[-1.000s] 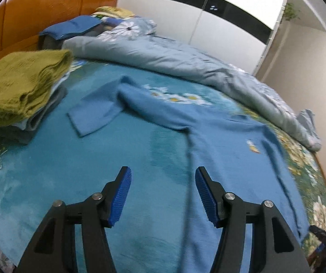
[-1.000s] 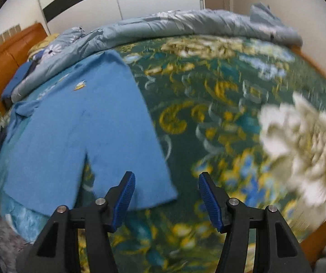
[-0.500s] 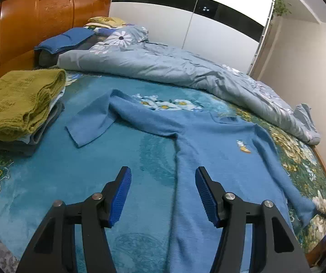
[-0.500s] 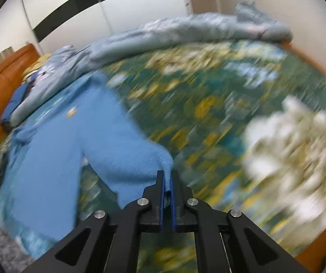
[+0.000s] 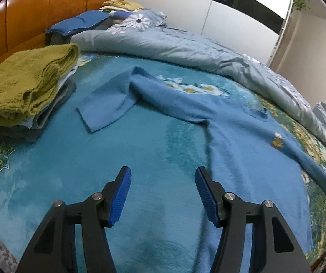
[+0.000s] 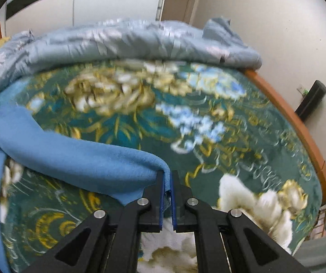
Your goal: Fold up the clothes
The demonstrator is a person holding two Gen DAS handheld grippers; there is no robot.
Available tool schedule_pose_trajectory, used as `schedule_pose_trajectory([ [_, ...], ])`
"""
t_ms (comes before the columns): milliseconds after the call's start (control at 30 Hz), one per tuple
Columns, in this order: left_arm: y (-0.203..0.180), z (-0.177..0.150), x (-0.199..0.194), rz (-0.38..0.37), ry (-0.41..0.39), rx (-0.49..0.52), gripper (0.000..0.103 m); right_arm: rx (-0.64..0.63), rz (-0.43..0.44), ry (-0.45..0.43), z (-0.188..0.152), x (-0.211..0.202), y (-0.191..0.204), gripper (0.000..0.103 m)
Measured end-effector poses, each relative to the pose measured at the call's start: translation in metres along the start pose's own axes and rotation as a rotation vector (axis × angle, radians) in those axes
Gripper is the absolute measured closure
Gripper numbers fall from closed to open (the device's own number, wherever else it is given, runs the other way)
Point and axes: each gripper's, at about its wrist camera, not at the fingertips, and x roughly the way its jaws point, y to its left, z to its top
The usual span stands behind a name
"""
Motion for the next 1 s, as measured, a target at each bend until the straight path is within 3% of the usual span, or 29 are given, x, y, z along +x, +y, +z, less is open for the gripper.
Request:
schedule_pose_trajectory([
  [267, 0.032, 0.018, 0.023, 0.074, 0.009, 0.04, 0.043, -0.012, -0.008, -0.004, -0.013, 0.004, 0.004, 0.095],
  [300, 0.036, 0.021, 0.027, 0.088, 0.013, 0.057, 0.043, -0.015, -0.018, -0.015, -0.012, 0.0, 0.004, 0.089],
  [367, 0.043, 0.027, 0.035, 0.117, 0.019, 0.091, 0.043, -0.015, -0.03, -0.046, -0.01, -0.011, 0.005, 0.062],
  [400, 0.049, 0.031, 0.04, 0.128, 0.031, 0.084, 0.043, -0.012, -0.033, -0.065, -0.01, -0.017, 0.004, 0.043],
  [600, 0.092, 0.044, 0.073, 0.068, 0.108, -0.088, 0.043, 0.052, -0.01, -0.147, -0.016, -0.058, 0.003, 0.04],
  [667, 0.104, 0.045, 0.083, 0.017, 0.116, -0.162, 0.043, 0.065, 0.044, -0.139, -0.024, -0.064, 0.009, 0.04],
  [800, 0.11, 0.053, 0.092, -0.022, 0.069, -0.2, 0.043, 0.037, 0.097, -0.095, -0.039, -0.068, 0.031, 0.04],
  [833, 0.11, 0.056, 0.096, -0.009, 0.073, -0.197, 0.048, 0.029, 0.107, -0.085, -0.042, -0.068, 0.036, 0.04],
  [900, 0.107, 0.061, 0.099, 0.035, 0.067, -0.17, 0.074, 0.028, 0.121, -0.08, -0.048, -0.07, 0.043, 0.04],
  [933, 0.104, 0.063, 0.1, 0.046, 0.063, -0.149, 0.093, 0.031, 0.126, -0.076, -0.049, -0.071, 0.046, 0.04],
  [1000, 0.096, 0.07, 0.096, 0.082, 0.039, -0.105, 0.096, 0.042, 0.14, -0.071, -0.051, -0.072, 0.05, 0.04],
])
